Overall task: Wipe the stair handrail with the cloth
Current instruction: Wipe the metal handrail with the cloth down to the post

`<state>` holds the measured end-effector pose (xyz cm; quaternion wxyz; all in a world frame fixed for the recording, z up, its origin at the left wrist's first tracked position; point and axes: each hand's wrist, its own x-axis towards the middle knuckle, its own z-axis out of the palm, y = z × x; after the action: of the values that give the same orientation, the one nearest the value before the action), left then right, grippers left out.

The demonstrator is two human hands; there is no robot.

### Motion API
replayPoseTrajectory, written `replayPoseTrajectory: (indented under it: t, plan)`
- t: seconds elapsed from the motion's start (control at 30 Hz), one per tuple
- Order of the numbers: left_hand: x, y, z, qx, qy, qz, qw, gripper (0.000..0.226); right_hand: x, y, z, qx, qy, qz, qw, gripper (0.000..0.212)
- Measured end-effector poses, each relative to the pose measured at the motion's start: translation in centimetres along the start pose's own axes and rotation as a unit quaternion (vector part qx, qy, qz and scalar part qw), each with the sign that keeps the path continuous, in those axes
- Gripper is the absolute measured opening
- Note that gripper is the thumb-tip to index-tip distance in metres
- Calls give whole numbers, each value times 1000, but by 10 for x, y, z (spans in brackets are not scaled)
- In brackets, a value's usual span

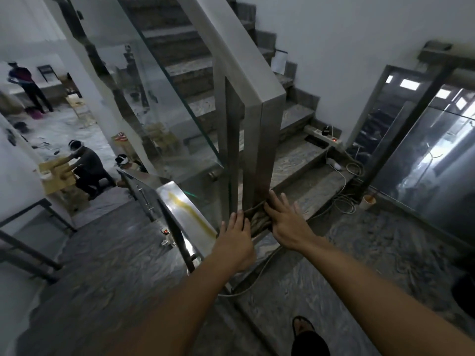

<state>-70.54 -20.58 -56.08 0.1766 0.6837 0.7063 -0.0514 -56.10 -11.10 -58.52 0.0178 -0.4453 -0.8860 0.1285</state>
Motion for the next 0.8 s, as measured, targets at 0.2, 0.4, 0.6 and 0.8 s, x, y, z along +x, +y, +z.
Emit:
replayPoseTrajectory:
  t: [0.2, 0.4, 0.6, 0.8]
  plan:
    - [-17, -9, 8, -58, -17, -35, 998, 70, -9, -30, 12, 4, 10, -5, 1000, 59]
    - [-41, -22, 10, -49, 12, -95, 994, 70, -25, -32, 26, 38, 15, -154, 987, 56]
    - [-36, -10, 18, -97, 45, -99, 989, 72, -18, -16, 19, 32, 63, -66, 995, 59]
    - [-29, -61, 17, -84, 85, -82, 989, 59, -35, -57, 32, -42, 50, -68, 996, 54]
